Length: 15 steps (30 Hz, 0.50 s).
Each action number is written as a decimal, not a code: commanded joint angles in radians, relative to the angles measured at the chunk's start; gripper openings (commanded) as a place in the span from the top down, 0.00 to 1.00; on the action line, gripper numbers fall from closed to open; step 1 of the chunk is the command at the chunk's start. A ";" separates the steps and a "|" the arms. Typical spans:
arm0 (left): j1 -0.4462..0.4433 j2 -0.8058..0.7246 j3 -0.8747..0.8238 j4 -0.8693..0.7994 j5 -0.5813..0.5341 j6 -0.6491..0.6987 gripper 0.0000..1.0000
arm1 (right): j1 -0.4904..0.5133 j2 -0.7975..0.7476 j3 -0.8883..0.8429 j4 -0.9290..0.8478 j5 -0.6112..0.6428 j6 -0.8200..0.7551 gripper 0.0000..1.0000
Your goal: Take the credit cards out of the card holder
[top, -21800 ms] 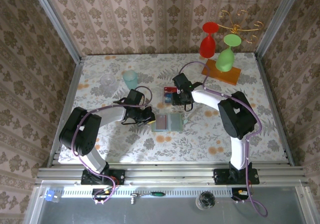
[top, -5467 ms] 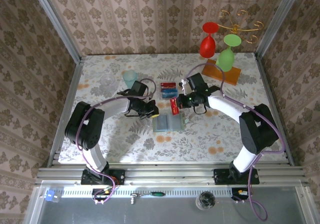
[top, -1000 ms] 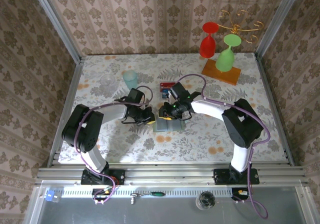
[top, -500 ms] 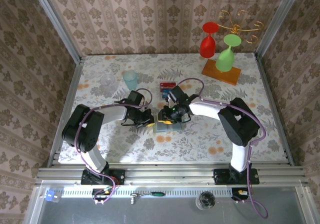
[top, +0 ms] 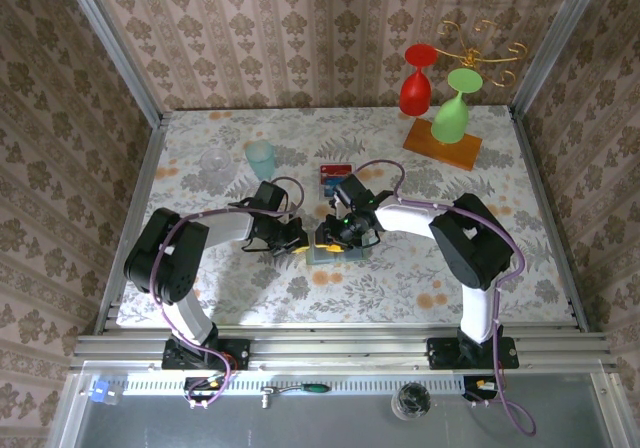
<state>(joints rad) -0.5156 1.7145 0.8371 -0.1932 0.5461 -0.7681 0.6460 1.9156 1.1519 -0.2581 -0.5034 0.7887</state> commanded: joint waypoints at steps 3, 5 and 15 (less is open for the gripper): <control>0.006 0.021 -0.015 0.007 -0.009 -0.011 1.00 | 0.004 0.025 0.032 -0.042 0.020 -0.012 0.65; 0.007 0.022 -0.015 0.008 -0.007 -0.011 1.00 | 0.004 0.029 0.031 -0.046 0.028 -0.014 0.65; 0.009 0.025 -0.016 0.009 -0.007 -0.013 1.00 | 0.002 -0.011 0.018 -0.103 0.084 -0.039 0.65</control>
<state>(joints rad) -0.5148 1.7176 0.8371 -0.1905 0.5533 -0.7700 0.6460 1.9244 1.1645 -0.2806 -0.4862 0.7761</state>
